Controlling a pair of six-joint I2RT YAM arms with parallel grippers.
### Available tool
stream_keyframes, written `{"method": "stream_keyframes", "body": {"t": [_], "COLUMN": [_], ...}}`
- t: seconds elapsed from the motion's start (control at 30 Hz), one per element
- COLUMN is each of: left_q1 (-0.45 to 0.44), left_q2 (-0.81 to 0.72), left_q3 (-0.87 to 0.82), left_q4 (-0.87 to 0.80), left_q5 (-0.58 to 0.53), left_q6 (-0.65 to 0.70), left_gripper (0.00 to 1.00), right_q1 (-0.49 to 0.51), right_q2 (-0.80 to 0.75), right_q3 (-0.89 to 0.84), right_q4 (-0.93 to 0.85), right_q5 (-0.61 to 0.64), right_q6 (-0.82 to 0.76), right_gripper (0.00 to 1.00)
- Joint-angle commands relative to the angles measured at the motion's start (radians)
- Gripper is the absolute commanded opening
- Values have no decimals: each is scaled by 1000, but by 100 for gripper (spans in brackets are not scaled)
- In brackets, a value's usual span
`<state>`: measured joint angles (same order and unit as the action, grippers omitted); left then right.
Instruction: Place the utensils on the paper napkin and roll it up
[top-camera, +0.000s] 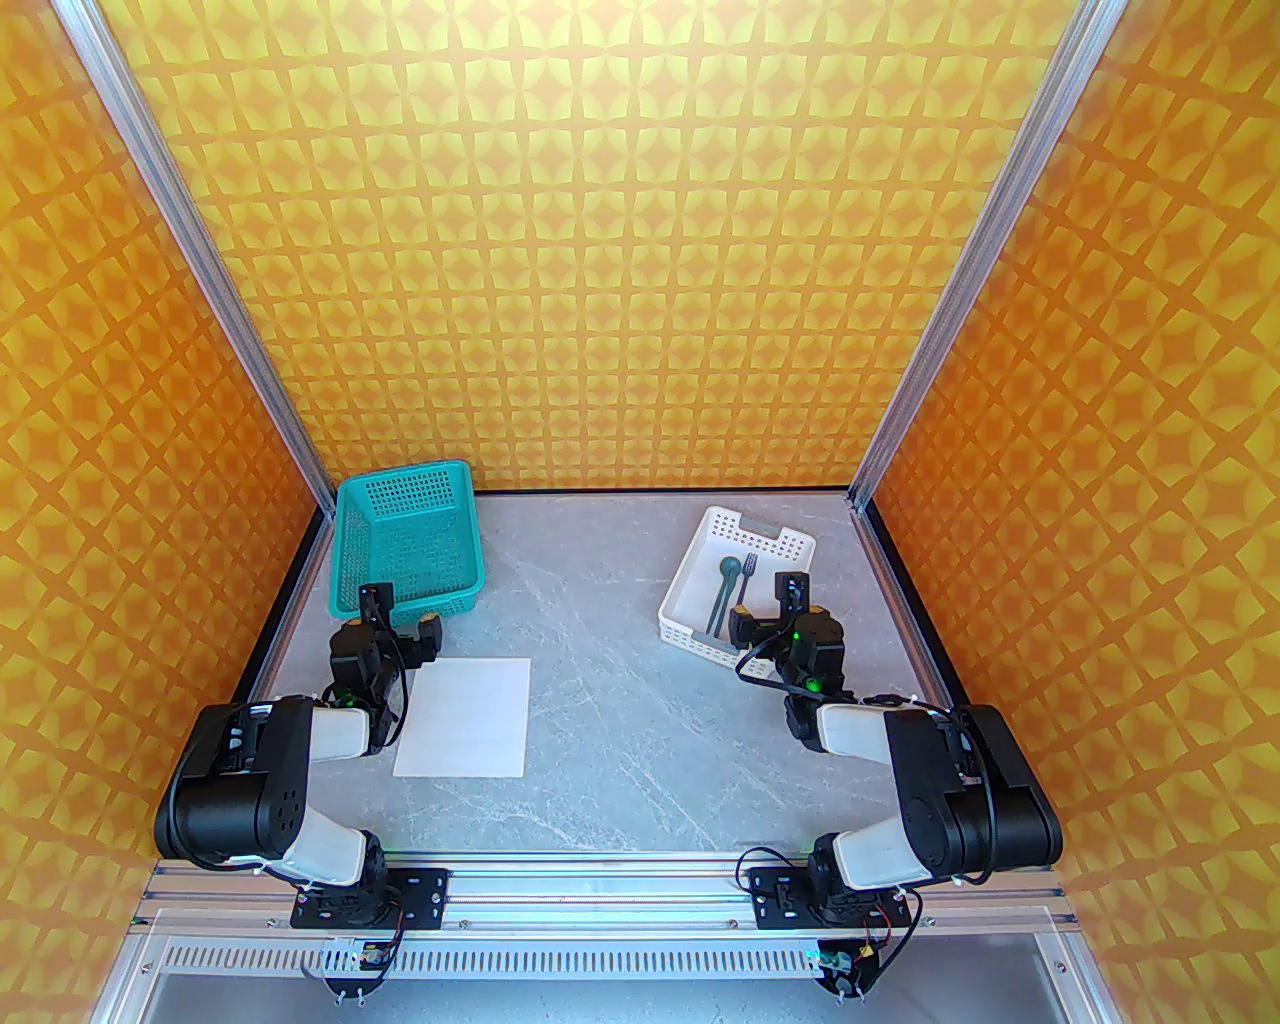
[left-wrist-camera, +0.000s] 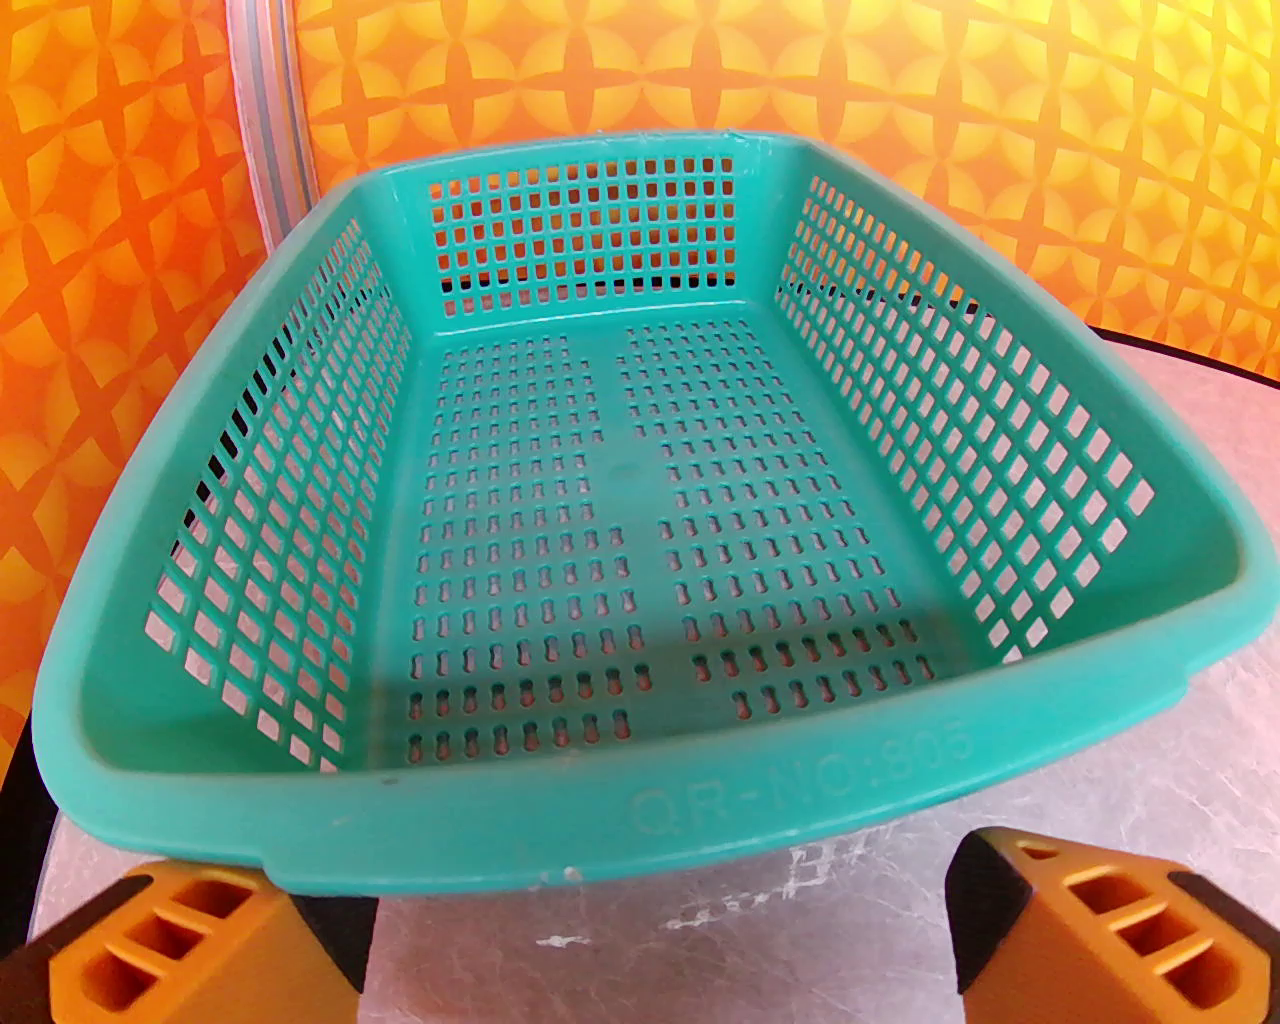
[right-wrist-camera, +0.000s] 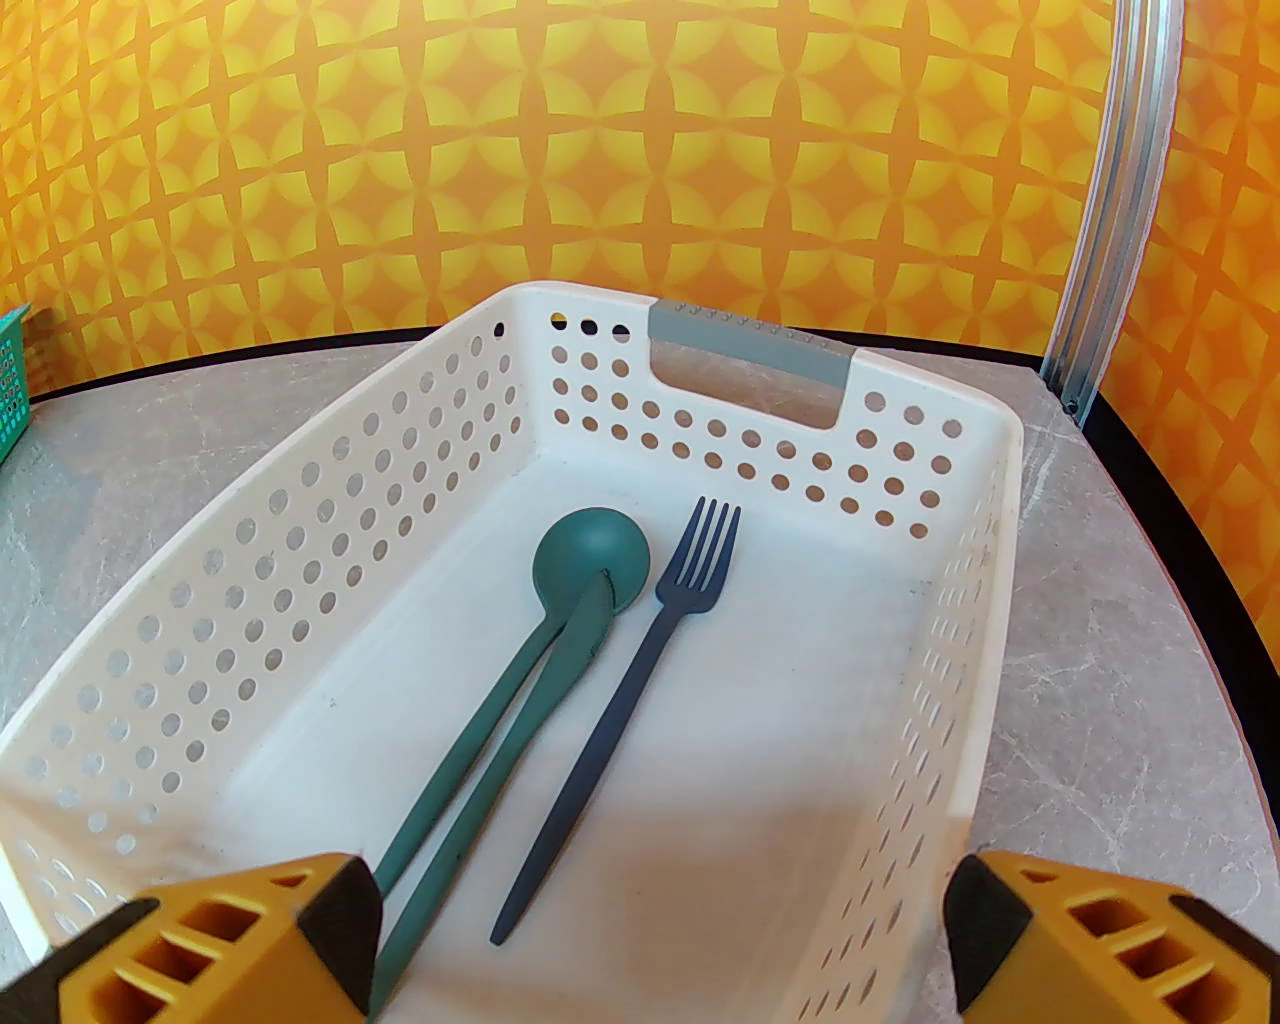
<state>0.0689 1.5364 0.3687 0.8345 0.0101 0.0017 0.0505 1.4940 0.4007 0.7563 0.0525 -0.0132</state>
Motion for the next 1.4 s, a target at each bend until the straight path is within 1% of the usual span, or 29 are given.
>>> {"method": "stream_keyframes", "body": {"t": [0.0, 0.83, 0.93, 1.03, 1.1, 1.13, 1.2, 1.23, 1.27, 1.3, 1.37], "left_q1": [-6, -6, -5, -5, -4, -5, -5, -4, -4, -4, -5], "left_q2": [-1, -1, -23, -117, -212, -268, -373, -404, -421, -471, -508], "left_q3": [28, 26, 14, -1, 9, 23, 105, 154, 201, 235, 282], "left_q4": [0, 3, 9, -33, -123, -194, -437, -550, -657, -728, -849], "left_q5": [15, 16, 15, 15, 11, 9, -2, -16, -32, -34, -24], "left_q6": [15, 13, 14, 14, 12, 4, -42, -71, -106, -148, -258], "left_gripper": [99, 99, 99, 99, 99, 99, 99, 99, 99, 99, 99], "right_q1": [6, 6, 6, 6, 6, 6, 6, 6, 6, 6, 6], "right_q2": [7, 5, -40, -144, -219, -273, -366, -399, -451, -486, -560], "right_q3": [15, 11, 1, -12, -13, -7, 13, 24, 53, 77, 137], "right_q4": [-1, 5, -10, -77, -140, -196, -313, -362, -462, -537, -706], "right_q5": [-2, 7, 45, 65, 78, 78, 87, 90, 96, 100, 97], "right_q6": [-5, 0, 14, 21, 34, 44, 72, 84, 107, 129, 189], "right_gripper": [99, 99, 99, 99, 99, 99, 99, 99, 99, 99, 99]}}
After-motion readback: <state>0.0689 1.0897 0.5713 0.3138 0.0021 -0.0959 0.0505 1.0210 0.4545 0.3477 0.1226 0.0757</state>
